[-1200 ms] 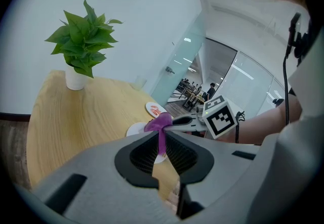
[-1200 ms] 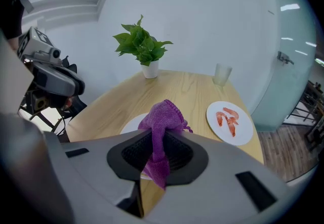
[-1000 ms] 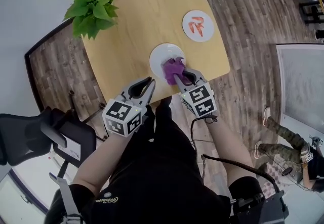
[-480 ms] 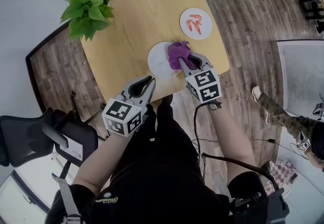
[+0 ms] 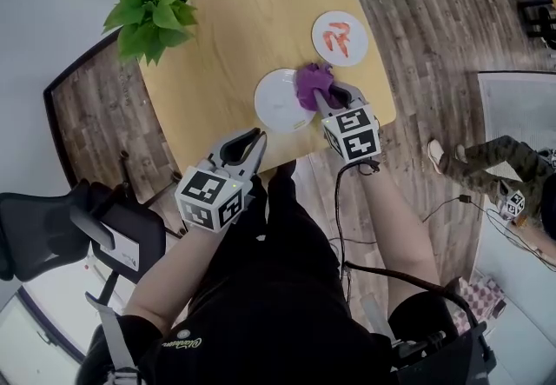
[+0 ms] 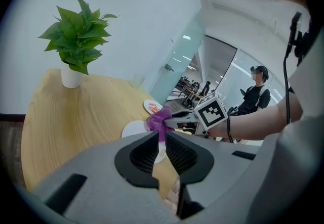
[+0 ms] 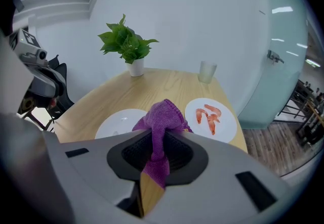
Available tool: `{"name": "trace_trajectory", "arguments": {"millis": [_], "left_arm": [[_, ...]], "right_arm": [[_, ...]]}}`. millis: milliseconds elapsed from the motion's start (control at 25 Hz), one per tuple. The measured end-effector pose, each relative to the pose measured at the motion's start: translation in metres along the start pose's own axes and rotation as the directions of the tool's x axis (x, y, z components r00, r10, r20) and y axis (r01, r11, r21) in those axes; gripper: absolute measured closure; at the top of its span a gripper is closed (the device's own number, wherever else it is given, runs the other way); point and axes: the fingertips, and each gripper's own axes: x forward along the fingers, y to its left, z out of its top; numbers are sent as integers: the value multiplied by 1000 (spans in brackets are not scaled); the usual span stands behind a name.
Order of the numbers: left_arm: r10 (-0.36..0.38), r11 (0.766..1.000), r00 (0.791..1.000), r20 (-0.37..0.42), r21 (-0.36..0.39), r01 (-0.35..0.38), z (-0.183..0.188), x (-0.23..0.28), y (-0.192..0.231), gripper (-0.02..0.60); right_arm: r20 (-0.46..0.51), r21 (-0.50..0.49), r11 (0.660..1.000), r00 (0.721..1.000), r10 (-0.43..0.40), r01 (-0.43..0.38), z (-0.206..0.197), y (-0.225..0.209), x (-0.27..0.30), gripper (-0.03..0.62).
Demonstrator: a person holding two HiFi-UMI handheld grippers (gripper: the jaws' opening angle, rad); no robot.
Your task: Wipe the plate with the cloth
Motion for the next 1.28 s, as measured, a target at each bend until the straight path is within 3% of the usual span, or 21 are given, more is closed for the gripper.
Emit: {"name": "trace_trajectory", "arguments": {"millis": [280, 800, 1000, 1280], "left_arm": [[-15, 1000, 1000, -9, 14, 15, 2, 7, -6, 540], [-38, 999, 999, -17, 32, 38, 1, 9, -16, 540], [-32, 999, 999, -13, 35, 32, 1, 3, -17, 540], [-19, 999, 1000, 16, 39, 18, 9, -6, -15, 540]], "right_arm": [[-2, 23, 1000, 1000, 11, -11, -10, 4, -18, 539], [-36, 109, 990, 995, 88, -84, -56, 52, -45, 539], [-22, 128, 989, 997, 80, -77, -54, 52, -47, 539], [68, 169, 984, 997, 45, -56, -28, 40, -64, 539]]}}
